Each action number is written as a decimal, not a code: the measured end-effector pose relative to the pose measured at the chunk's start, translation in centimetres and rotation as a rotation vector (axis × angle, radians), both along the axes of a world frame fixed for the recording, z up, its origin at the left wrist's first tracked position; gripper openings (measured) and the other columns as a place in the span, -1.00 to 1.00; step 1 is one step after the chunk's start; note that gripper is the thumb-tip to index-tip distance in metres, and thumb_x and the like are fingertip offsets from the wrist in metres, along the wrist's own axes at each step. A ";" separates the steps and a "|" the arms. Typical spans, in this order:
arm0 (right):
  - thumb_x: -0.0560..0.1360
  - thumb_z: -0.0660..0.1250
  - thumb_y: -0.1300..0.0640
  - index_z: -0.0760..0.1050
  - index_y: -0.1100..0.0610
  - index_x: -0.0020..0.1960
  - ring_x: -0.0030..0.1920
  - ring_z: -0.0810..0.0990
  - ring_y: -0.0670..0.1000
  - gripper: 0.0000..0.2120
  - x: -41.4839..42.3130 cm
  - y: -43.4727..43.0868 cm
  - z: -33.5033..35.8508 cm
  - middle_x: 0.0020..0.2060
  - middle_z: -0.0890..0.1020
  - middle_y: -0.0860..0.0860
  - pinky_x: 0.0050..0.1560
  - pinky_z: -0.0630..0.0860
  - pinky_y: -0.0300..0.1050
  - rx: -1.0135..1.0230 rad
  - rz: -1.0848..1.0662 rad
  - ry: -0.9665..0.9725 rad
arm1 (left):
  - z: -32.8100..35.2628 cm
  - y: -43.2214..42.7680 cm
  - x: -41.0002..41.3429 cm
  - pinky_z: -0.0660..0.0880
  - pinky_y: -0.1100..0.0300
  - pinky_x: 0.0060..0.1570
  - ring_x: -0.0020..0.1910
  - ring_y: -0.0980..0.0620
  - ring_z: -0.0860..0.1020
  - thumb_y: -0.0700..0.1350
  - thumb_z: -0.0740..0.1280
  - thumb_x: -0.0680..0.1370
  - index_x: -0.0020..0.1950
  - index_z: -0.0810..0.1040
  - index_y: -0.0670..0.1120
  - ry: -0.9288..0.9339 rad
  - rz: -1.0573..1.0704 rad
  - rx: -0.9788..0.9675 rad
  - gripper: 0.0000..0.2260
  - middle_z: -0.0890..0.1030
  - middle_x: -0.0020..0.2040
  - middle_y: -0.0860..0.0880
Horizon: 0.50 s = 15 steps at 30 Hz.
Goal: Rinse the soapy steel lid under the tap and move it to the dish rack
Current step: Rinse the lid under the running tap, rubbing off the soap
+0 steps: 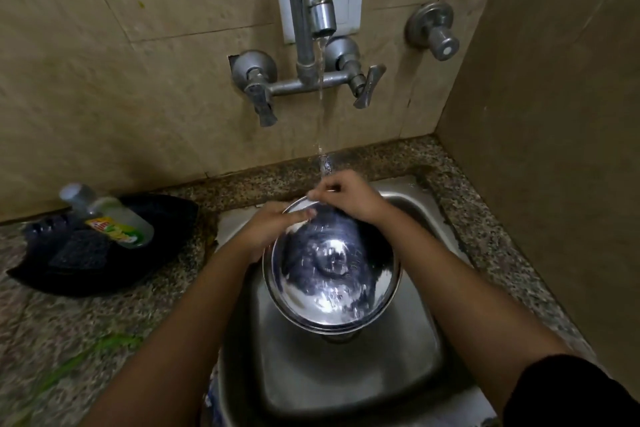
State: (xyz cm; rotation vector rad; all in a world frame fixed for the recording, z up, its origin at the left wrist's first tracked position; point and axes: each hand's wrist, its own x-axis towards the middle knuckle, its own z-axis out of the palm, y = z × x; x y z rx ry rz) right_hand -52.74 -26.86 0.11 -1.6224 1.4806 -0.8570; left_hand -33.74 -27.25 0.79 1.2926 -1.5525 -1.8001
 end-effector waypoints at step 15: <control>0.45 0.41 -0.05 0.64 0.03 -0.18 -0.36 0.51 -0.11 -0.84 -0.2 1.4 -0.4 -0.42 0.59 -0.12 -0.22 0.42 -0.11 0.035 -0.217 -0.011 | -1.7 0.7 0.6 0.56 0.06 0.03 -0.02 -0.07 0.68 0.13 0.25 0.57 0.04 0.66 -0.09 -0.009 0.128 0.068 -0.66 0.72 -0.01 -0.10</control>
